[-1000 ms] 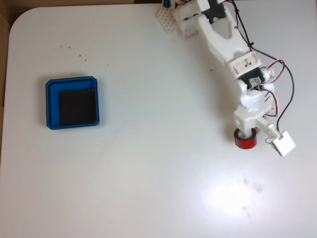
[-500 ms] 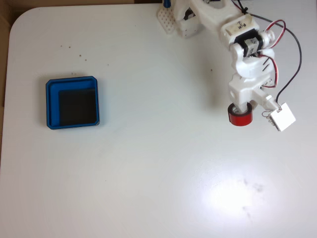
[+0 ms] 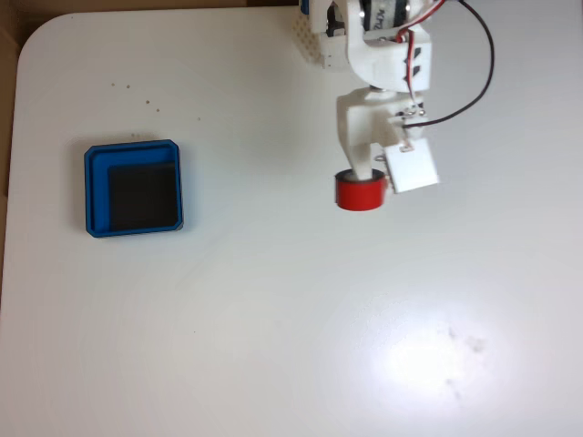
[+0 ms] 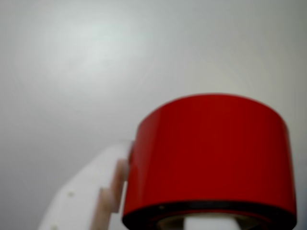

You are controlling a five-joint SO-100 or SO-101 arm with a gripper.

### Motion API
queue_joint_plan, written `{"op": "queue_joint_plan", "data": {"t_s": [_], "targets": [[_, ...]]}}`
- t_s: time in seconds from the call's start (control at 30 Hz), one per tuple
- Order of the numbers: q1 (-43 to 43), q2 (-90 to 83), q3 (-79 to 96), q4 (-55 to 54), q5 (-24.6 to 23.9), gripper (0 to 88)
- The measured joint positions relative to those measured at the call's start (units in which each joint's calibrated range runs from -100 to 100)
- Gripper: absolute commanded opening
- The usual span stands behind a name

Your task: Pick the red roll and drop it in the blue box

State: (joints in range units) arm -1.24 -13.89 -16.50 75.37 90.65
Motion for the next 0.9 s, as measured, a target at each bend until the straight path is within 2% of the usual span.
{"op": "queue_joint_plan", "data": {"t_s": [0.33, 0.9], "targets": [[21.4, -0.6, 0.0, 0.2, 0.0, 0.7], [45.8, -0.6, 0.0, 0.3, 0.0, 0.7]]}}
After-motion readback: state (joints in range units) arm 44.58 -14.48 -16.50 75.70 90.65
